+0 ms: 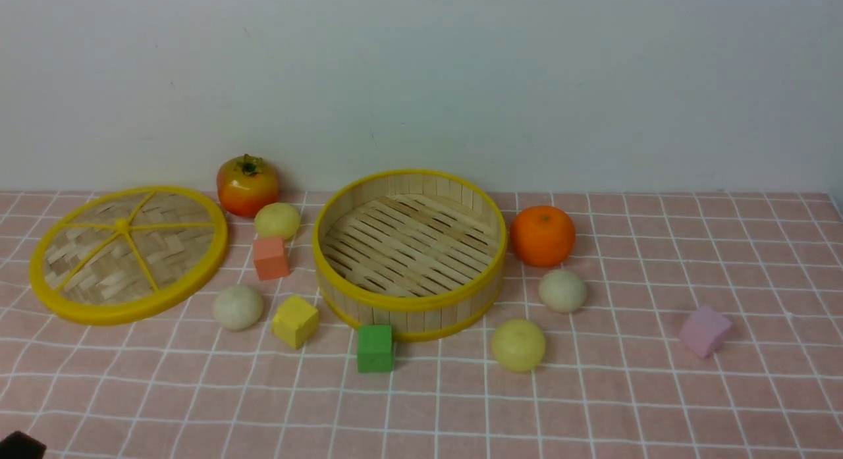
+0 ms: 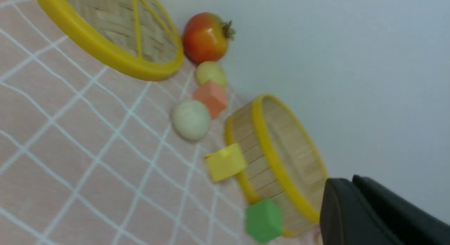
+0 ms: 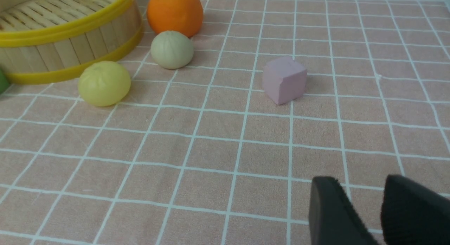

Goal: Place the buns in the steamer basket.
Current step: Use the left arm to grab a steamed stuffed bun

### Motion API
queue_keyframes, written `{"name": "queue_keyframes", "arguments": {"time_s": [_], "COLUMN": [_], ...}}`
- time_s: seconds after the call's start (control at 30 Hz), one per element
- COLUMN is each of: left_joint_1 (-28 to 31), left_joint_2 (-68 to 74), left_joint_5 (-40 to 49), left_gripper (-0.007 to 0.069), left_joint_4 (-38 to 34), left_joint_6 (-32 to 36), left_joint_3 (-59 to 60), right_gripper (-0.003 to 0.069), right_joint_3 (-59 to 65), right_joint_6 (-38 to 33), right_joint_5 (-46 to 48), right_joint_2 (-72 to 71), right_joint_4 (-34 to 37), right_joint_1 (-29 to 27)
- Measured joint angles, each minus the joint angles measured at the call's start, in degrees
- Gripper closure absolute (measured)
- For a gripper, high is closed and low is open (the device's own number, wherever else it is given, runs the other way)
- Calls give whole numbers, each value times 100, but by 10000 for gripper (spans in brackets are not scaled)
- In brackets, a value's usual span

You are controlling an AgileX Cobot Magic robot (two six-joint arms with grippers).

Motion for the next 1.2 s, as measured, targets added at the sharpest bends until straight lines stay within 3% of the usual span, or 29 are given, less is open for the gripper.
{"name": "queue_keyframes", "arguments": {"time_s": [0.13, 0.47, 0.73, 0.83, 0.87, 0.97, 1.2], "left_joint_1": [0, 0, 0, 0, 0, 0, 0], "left_joint_2": [0, 0, 541, 1496, 2406, 3654, 6604], "left_joint_5": [-298, -326, 1038, 1821, 2500, 3480, 4067], "left_gripper": [585, 575, 638, 638, 638, 638, 638], "left_joint_4": [-414, -505, -399, -92, 245, 713, 1006], "left_joint_6": [58, 474, 726, 1267, 1828, 2538, 2856], "left_joint_3": [0, 0, -1089, -1913, -2492, -3349, -4973], "right_gripper": [419, 419, 419, 419, 419, 419, 419], "right_joint_3": [0, 0, 0, 0, 0, 0, 0], "right_joint_6": [0, 0, 0, 0, 0, 0, 0], "right_joint_5": [0, 0, 0, 0, 0, 0, 0], "right_joint_2": [0, 0, 0, 0, 0, 0, 0], "right_joint_4": [0, 0, 0, 0, 0, 0, 0], "right_joint_1": [0, 0, 0, 0, 0, 0, 0]}}
